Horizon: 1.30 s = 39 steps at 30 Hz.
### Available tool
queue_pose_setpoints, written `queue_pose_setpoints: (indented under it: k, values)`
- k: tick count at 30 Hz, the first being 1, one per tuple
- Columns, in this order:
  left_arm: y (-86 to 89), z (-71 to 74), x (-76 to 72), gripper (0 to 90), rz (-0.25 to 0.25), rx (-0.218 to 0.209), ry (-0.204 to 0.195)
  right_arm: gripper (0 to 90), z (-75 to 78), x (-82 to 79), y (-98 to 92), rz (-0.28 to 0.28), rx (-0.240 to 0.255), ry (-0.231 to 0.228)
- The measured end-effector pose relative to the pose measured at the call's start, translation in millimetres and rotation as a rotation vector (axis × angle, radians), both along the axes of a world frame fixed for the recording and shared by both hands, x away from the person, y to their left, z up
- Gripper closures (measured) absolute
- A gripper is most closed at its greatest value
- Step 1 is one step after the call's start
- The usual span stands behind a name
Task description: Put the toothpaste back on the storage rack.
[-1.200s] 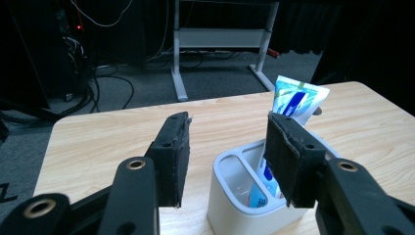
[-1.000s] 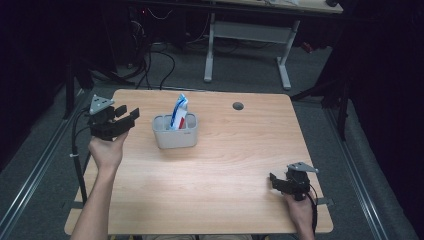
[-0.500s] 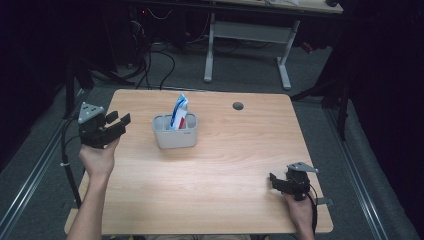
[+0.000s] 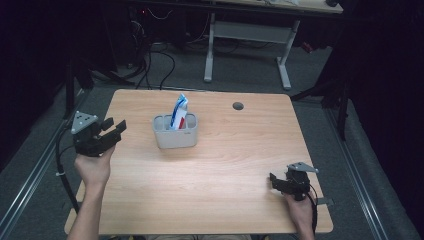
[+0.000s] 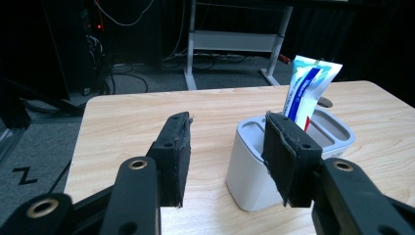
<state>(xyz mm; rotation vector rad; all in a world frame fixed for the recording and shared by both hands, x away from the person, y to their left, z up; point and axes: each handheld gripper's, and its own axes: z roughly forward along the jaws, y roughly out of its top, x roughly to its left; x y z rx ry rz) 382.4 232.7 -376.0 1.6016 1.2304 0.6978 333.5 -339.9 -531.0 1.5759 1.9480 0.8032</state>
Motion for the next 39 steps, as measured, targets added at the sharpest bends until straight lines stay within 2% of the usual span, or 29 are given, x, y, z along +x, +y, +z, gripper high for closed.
queue_pose_setpoints:
  k: [9,19,28,36,39]
  values:
    - [4.2,-7.0,-6.9,52.4,0.003,0.003,0.008,21.6,0.0,0.0,0.0,0.000,0.000,0.000]
    - [1.0,-10.3,-12.9,52.0,-0.002,0.050,0.010,21.6,0.0,-0.1,0.1,0.000,0.000,0.000]
    - [0.5,-17.1,-23.3,51.7,-0.011,0.051,0.009,21.6,-0.1,-0.1,0.0,0.001,0.000,-0.001]
    - [-5.9,-27.6,-31.4,51.1,-0.032,0.088,0.024,21.6,0.0,-0.1,0.1,0.000,-0.001,-0.001]
    - [-7.6,-29.5,-33.4,51.0,-0.040,0.085,0.025,21.6,-0.1,-0.1,0.0,0.001,-0.001,-0.001]
